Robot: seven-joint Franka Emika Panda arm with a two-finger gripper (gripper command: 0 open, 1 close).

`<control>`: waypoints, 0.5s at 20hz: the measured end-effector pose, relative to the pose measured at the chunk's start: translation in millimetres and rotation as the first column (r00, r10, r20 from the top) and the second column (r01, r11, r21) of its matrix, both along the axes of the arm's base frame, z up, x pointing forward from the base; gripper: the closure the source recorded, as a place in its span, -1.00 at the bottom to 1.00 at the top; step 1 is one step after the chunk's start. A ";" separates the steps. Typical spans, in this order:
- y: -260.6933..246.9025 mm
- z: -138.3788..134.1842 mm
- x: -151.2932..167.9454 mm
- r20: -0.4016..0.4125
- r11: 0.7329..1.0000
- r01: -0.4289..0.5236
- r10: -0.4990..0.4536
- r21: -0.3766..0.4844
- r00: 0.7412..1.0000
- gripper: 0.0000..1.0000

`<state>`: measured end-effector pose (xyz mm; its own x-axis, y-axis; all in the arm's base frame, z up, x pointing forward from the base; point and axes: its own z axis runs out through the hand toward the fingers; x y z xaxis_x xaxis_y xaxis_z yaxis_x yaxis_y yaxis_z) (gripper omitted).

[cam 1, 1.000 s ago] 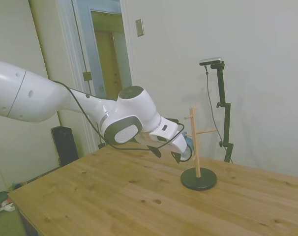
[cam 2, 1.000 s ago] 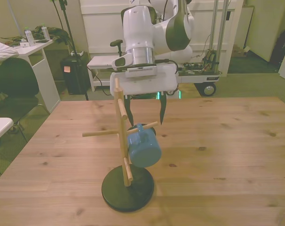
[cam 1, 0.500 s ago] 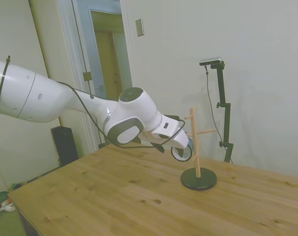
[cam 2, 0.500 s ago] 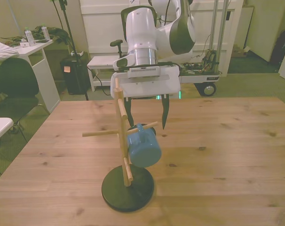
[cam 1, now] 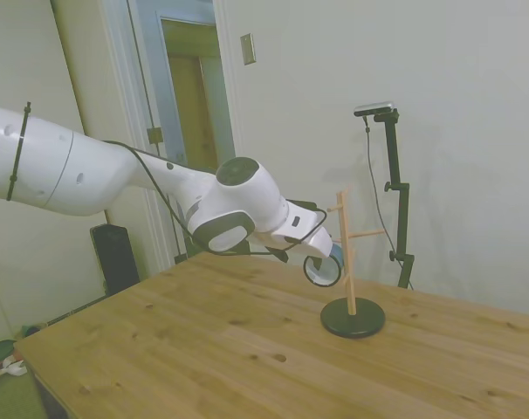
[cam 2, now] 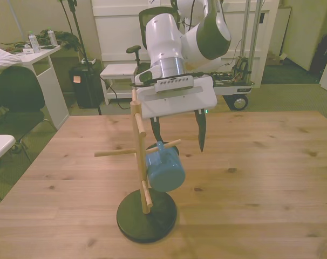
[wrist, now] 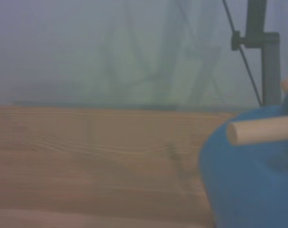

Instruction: Unload the mug

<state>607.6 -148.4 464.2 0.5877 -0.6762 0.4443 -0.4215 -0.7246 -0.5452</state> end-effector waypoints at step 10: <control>-25.4 -15.8 -2.8 0.129 0.999 -0.044 0.043 0.003 0.991 -1.00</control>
